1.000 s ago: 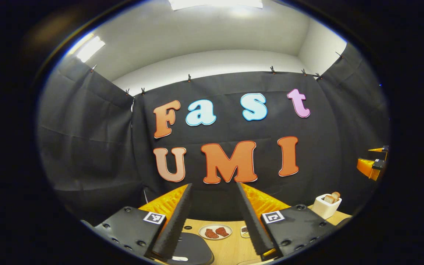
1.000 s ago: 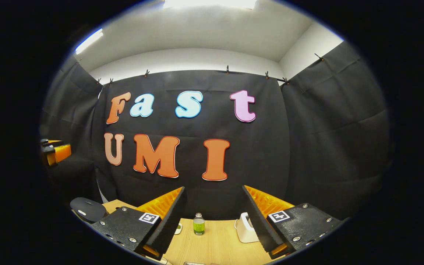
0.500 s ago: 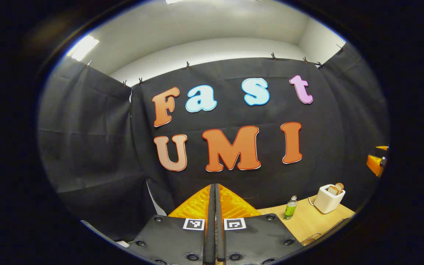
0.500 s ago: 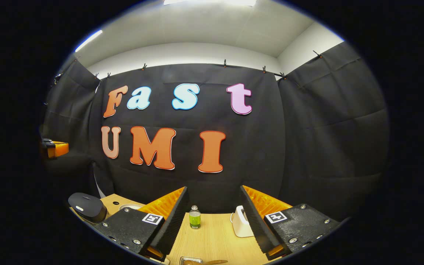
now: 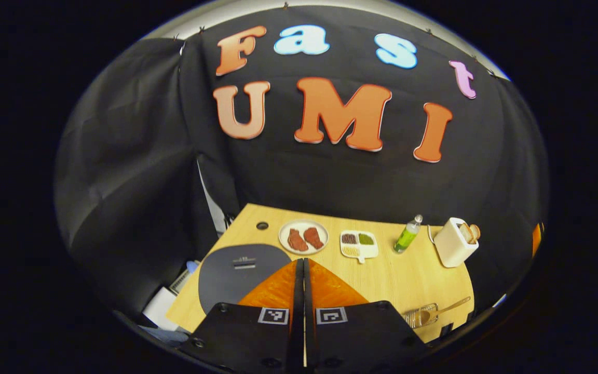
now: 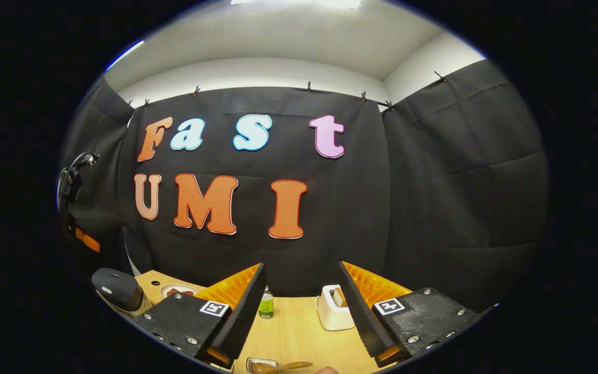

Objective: Close the left gripper, press the button to open the rice cooker; take a wooden spoon from the chopstick holder with the right hand, scoop a spoonful of rice and pour it into the rice cooker, then put the wooden spoon back into the chopstick holder.

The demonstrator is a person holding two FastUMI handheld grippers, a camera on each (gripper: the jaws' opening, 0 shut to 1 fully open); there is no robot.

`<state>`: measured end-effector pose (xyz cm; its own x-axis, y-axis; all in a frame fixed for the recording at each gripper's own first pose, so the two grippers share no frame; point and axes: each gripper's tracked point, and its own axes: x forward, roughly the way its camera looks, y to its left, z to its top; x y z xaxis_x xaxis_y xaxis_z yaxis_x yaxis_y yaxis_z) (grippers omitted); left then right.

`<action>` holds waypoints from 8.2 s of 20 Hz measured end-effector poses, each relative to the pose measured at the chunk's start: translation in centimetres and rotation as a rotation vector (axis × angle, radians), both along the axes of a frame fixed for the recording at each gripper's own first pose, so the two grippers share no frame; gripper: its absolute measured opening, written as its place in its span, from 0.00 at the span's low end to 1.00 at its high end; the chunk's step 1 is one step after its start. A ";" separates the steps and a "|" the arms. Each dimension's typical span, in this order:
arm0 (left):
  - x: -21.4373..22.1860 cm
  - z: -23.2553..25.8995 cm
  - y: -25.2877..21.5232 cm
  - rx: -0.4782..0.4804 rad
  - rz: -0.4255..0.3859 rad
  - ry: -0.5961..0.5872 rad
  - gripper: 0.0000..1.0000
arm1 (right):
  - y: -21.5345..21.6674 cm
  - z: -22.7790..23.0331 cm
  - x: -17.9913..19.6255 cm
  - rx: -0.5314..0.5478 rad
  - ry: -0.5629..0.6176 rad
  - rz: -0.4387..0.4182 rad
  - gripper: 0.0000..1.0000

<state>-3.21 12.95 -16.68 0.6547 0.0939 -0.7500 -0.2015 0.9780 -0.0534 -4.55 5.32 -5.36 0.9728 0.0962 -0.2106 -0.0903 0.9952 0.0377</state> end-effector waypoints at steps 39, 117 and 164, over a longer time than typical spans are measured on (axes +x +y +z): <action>-1.4 -4.4 7.0 0.102 0.037 0.068 0.07 | 0.3 -11.8 -2.6 0.037 0.345 -0.030 0.92; -2.0 2.4 7.3 0.248 -0.193 -0.458 0.92 | 22.2 -27.8 -14.3 -0.225 0.643 0.147 0.13; -0.7 -0.9 11.7 0.335 -0.163 -0.346 0.95 | 29.8 -32.8 -16.4 0.803 0.985 0.008 0.10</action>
<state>-3.86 24.70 -17.58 0.8855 0.1680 -0.4333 -0.0708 0.9702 0.2316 -20.95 35.07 -38.14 0.4370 0.5369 -0.7217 0.3137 0.6610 0.6817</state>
